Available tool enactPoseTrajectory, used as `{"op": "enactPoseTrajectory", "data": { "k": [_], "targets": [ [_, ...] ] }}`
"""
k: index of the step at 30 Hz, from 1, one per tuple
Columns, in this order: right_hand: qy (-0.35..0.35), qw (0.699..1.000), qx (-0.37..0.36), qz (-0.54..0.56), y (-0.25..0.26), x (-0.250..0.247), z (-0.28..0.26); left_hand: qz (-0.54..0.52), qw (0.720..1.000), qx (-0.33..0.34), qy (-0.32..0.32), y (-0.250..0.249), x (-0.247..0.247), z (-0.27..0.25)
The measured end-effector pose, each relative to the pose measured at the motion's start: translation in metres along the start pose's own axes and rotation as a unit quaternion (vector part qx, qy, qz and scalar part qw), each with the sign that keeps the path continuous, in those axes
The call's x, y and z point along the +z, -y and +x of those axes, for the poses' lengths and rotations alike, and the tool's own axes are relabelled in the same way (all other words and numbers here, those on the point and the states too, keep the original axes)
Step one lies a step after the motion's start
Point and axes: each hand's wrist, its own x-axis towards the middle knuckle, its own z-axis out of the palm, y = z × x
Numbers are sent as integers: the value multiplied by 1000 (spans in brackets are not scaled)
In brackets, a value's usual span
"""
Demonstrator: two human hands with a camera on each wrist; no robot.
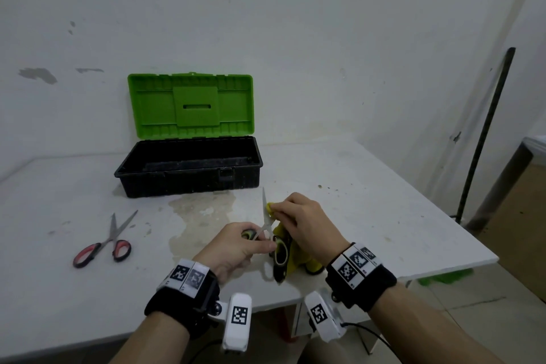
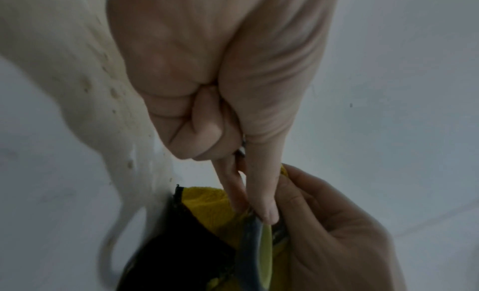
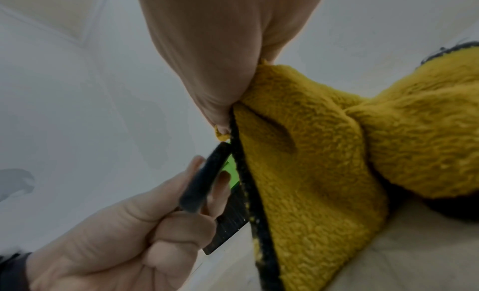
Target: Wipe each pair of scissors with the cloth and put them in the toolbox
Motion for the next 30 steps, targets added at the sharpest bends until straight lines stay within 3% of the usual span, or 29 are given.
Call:
{"op": "enactPoseTrajectory", "data": {
  "k": [8, 15, 17, 20, 22, 26, 28, 30],
  "targets": [
    [18, 998, -41, -35, 3, 5, -7, 24, 999, 16, -34, 2, -1, 0],
    [-32, 998, 44, -26, -9, -8, 5, 49, 997, 25, -45, 4, 2, -1],
    [-26, 999, 8, -30, -4, -6, 1, 52, 997, 32, -47, 3, 2, -2],
    [48, 996, -54, -58, 5, 7, -11, 47, 997, 40, -39, 1, 4, -3],
    [47, 997, -30, -51, 2, 8, -10, 54, 997, 44, -39, -1, 6, -4],
    [-18, 995, 88, -34, -11, -9, 8, 83, 995, 39, -44, -2, 4, -6],
    [-44, 995, 86, -34, -8, -13, 11, 89, 994, 37, -53, -2, 3, -6],
    [-23, 998, 50, -36, 2, -9, 9, 101, 993, 37, -56, -4, 3, -5]
  ]
}}
